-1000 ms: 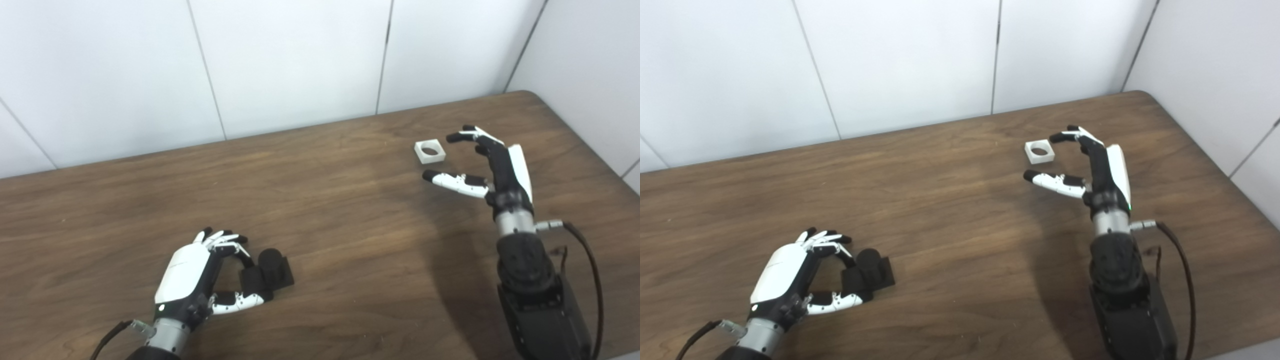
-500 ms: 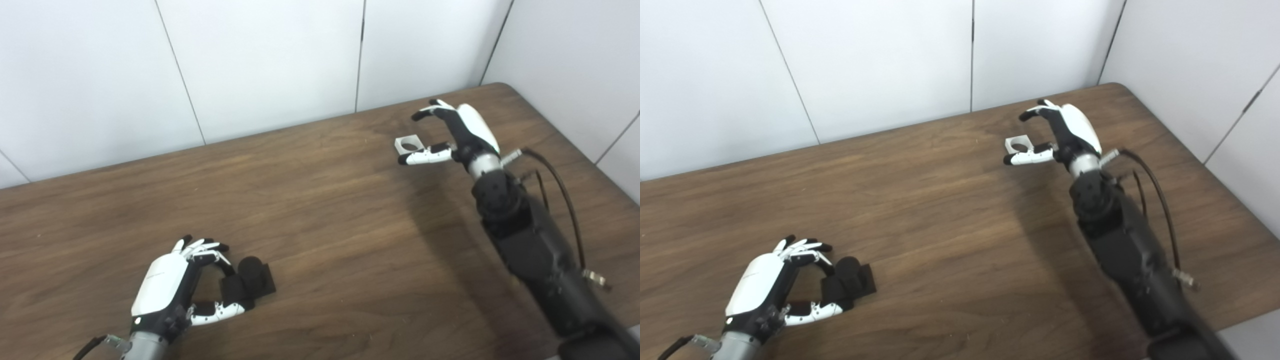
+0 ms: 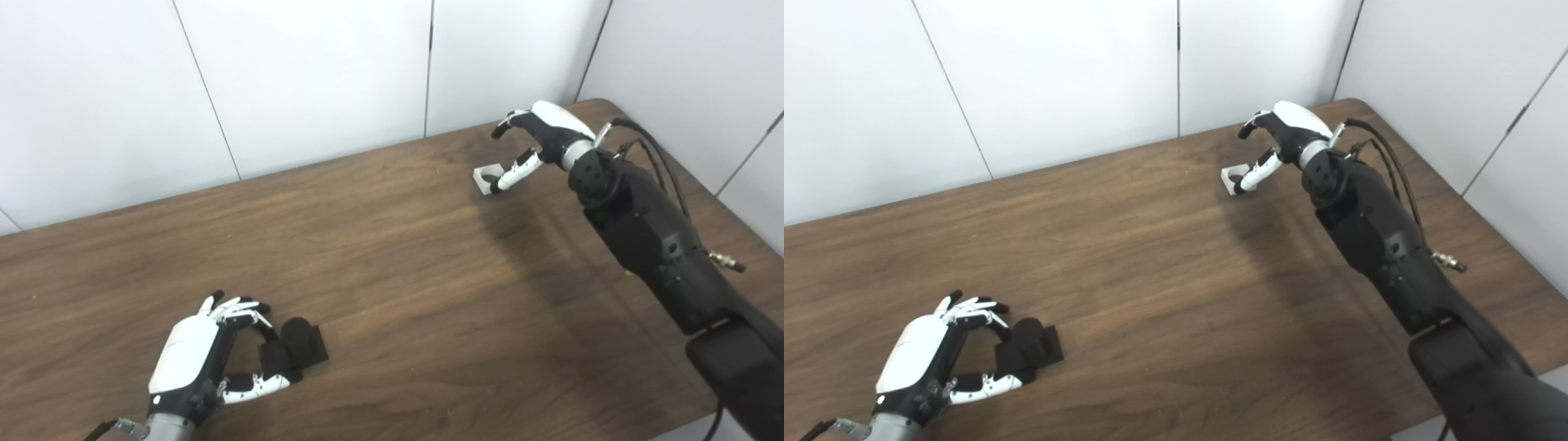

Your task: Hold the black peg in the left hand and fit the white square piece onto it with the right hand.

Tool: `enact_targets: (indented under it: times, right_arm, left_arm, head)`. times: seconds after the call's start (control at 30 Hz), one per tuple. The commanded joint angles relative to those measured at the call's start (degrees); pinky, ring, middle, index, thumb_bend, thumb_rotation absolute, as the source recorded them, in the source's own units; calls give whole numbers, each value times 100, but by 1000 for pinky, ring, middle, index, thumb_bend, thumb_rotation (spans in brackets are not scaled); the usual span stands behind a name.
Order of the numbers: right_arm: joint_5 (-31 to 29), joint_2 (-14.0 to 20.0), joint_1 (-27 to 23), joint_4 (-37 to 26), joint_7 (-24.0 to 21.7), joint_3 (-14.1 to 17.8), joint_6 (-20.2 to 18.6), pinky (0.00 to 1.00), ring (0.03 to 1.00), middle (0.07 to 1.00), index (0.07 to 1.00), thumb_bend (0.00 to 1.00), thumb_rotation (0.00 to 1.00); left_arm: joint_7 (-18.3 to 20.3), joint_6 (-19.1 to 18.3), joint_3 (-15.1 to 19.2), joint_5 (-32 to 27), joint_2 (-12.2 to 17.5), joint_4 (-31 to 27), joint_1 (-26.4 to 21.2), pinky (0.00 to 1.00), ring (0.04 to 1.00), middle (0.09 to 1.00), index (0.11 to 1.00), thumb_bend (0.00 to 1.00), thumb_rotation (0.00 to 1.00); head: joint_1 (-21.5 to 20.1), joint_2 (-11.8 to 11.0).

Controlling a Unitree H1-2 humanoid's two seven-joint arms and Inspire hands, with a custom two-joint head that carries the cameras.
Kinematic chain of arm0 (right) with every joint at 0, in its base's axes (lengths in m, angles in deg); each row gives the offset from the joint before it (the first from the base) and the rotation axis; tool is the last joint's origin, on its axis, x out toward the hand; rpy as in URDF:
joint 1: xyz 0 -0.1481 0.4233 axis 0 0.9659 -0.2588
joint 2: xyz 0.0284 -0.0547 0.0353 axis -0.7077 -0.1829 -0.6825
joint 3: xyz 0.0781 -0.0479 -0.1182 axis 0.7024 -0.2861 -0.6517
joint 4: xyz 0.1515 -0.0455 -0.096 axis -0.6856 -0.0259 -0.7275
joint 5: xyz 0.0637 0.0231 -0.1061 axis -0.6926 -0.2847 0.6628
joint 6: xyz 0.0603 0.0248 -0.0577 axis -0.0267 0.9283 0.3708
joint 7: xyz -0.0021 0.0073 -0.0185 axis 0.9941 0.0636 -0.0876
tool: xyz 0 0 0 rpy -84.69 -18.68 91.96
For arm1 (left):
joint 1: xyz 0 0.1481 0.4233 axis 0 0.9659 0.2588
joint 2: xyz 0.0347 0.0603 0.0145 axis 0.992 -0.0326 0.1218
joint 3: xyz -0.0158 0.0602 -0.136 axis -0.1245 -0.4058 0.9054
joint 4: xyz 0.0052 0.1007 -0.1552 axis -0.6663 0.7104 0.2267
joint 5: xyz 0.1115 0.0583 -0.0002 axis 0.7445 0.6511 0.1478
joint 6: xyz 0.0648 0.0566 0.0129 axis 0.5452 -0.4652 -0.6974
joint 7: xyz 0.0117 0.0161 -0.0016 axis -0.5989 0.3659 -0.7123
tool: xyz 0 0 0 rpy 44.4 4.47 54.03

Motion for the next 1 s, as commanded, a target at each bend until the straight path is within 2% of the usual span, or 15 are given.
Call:
enact_targets:
  times: [0.0,0.1,0.27,0.47,0.97]
  right_arm:
    - [173,301,-424,-69,-101,-32,-2,998,1000,936,738,884,189]
    - [328,376,-545,-18,-314,-172,-1,992,1000,930,734,882,185]
    - [378,420,-592,54,-398,-311,49,987,994,920,720,900,172]
    - [403,367,-576,141,-344,-329,37,984,988,914,715,914,148]
    - [509,269,-482,225,-293,-464,75,968,980,913,731,892,183]
  left_arm:
    - [72,-89,24,60,82,32,-21,1000,855,765,485,522,49]
    - [77,-101,41,38,75,4,-7,1000,857,765,484,522,49]
    - [44,-66,58,15,80,-2,20,1000,854,763,485,522,49]
    - [51,-77,62,15,75,-27,25,1000,853,762,484,522,48]
    - [112,-121,54,42,80,-98,39,1000,848,764,484,522,49]
  head:
    - [-4,0]
    - [-27,7]
    - [-21,16]
    - [-33,20]
    - [14,72]
